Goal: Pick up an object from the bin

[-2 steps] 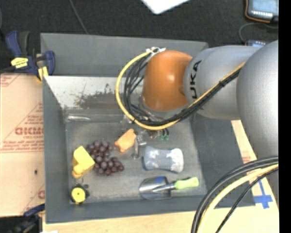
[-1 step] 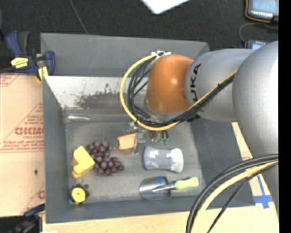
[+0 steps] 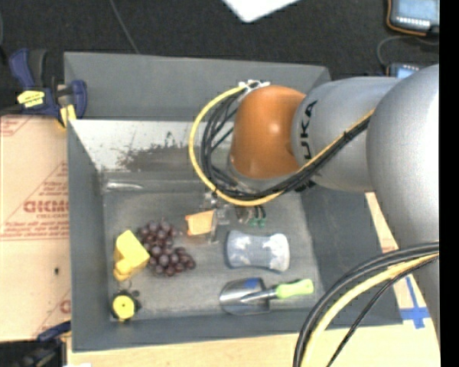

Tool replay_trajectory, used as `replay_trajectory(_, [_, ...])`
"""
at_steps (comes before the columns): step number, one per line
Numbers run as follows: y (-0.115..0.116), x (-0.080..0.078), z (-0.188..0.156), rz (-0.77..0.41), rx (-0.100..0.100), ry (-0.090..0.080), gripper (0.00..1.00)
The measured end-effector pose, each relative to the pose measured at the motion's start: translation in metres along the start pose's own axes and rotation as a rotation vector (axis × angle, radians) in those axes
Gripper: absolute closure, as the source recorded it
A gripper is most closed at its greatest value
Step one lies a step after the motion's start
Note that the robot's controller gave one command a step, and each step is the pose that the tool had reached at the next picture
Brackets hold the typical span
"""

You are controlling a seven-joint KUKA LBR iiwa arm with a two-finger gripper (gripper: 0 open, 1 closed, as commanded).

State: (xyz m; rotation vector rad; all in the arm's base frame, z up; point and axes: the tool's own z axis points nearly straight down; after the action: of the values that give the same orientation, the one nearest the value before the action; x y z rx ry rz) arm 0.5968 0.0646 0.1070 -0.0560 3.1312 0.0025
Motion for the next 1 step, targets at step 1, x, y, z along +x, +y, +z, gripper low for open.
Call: replay_trajectory(1, [0.0011,0.0038,-0.0301,0.008,0.000,0.011,1.00])
